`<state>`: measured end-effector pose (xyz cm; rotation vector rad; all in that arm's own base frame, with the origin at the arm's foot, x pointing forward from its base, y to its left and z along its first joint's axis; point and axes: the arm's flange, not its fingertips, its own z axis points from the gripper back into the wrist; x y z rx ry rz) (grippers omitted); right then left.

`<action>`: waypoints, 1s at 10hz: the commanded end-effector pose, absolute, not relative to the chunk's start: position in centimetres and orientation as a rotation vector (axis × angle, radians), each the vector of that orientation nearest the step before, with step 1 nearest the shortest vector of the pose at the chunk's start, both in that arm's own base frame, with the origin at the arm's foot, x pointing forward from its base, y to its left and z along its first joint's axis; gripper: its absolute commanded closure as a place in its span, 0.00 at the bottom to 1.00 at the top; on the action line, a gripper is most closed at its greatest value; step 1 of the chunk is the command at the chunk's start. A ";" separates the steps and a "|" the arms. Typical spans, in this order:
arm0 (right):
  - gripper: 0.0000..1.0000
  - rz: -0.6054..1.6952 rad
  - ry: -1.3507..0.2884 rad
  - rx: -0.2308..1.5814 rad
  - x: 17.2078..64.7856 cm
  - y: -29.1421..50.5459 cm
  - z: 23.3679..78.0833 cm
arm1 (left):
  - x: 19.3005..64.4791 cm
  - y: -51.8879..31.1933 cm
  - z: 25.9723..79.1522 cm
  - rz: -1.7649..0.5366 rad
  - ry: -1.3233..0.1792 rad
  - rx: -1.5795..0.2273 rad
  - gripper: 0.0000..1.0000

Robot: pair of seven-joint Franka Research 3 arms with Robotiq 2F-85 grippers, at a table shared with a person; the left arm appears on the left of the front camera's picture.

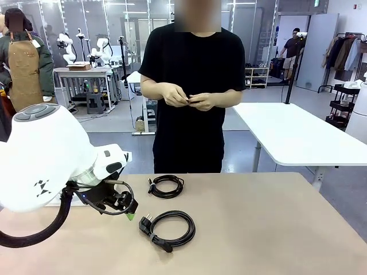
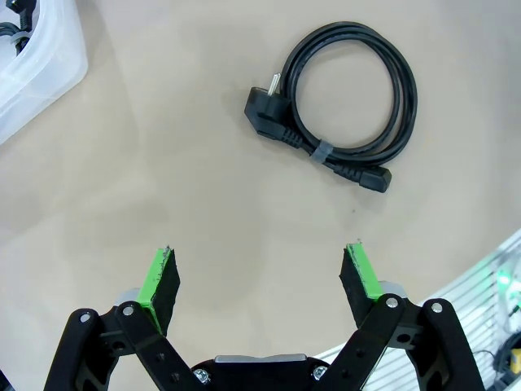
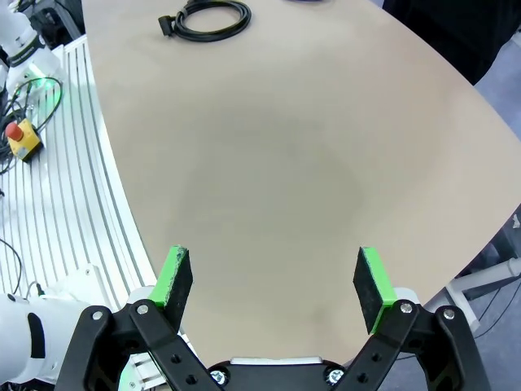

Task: Organize and store the cables.
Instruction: Place the Power Cable into the Organizing box.

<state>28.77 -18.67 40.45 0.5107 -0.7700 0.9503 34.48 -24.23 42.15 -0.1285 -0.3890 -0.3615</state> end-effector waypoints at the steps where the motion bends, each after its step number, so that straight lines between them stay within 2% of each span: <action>1: 0.00 0.940 -0.780 0.519 28.8 -18.7 40.7 | 34.4 -23.9 42.4 -0.380 -0.384 -0.120 0.00; 3: 0.00 0.940 -0.780 0.519 28.8 -18.7 40.7 | 34.5 -24.2 42.2 -0.362 -0.389 -0.129 0.00; 4: 0.00 0.940 -0.780 0.519 28.8 -18.7 40.7 | 34.2 -25.9 42.0 -0.373 -0.390 -0.058 0.00; 5: 0.00 0.940 -0.780 0.519 28.8 -18.7 40.7 | 33.9 -27.7 43.0 -0.260 -0.379 -0.124 0.00; 7: 0.00 0.940 -0.780 0.519 28.8 -18.7 40.7 | 33.7 -30.6 42.7 -0.259 -0.386 -0.029 0.00; 10: 0.00 0.940 -0.780 0.519 28.8 -18.7 40.7 | 35.3 -32.8 41.2 -0.155 -0.285 -0.039 0.00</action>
